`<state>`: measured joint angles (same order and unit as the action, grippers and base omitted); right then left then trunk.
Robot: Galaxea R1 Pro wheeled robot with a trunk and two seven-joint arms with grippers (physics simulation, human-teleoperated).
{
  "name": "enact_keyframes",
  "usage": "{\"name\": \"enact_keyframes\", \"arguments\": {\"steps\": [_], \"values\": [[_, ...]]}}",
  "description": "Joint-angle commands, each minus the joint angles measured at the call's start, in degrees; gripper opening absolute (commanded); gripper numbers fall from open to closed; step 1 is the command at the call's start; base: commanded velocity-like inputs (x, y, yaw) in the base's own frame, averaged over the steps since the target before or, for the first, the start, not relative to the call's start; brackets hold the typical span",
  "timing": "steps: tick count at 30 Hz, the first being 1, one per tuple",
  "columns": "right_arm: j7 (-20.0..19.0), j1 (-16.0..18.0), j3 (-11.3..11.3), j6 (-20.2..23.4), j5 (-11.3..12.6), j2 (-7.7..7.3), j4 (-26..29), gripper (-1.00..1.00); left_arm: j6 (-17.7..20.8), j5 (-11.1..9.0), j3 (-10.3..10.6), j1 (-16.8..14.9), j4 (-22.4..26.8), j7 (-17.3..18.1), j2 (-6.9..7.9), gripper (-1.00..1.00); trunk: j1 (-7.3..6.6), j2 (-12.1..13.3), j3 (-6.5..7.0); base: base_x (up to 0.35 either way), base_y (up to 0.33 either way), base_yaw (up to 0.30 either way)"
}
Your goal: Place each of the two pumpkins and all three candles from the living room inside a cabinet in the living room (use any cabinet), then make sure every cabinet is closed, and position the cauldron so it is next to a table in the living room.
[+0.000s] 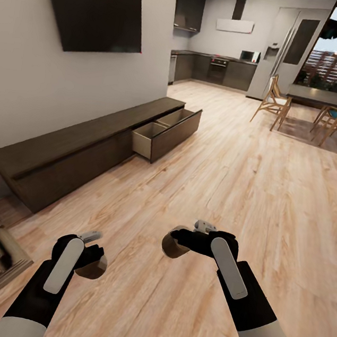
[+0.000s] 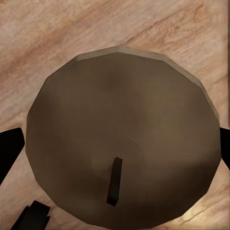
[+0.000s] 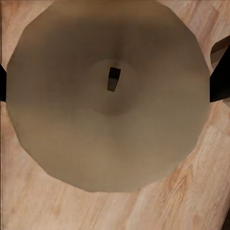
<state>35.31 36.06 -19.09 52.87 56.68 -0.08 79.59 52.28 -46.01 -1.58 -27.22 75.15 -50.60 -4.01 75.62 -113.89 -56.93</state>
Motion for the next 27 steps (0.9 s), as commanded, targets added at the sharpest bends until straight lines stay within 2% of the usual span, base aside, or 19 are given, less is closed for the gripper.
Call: {"name": "enact_keyframes", "arguments": {"steps": [1, 14, 21, 27], "values": [[0.6, 0.1, -0.1, 0.0, 0.6, -0.01, 0.0, -1.00, 0.1, -0.6, -0.1, 0.0, 0.1, -0.6, -0.03, -1.00, -0.01, 0.0, -0.09, 0.000, 0.000, -0.223], [0.6, 0.1, -0.1, -0.1, 0.6, -0.01, 0.0, -1.00, 0.1, -0.6, -0.1, 0.0, 0.1, -0.6, -0.03, -1.00, -0.01, 0.0, -0.65, 0.016, 0.000, -0.223], [0.6, 0.1, -0.1, -0.1, 0.6, -0.01, 0.0, -1.00, 0.1, -0.5, 0.0, 0.0, 0.1, -0.5, -0.03, -1.00, -0.01, 0.0, -0.95, 0.148, 0.000, -0.223], [0.6, 0.1, -0.1, -0.1, 0.6, -0.01, 0.1, -1.00, 0.1, -0.2, 0.0, 0.0, 0.1, -0.5, -0.03, -1.00, -0.01, 0.0, -1.21, 0.284, 0.000, -0.223]]}}
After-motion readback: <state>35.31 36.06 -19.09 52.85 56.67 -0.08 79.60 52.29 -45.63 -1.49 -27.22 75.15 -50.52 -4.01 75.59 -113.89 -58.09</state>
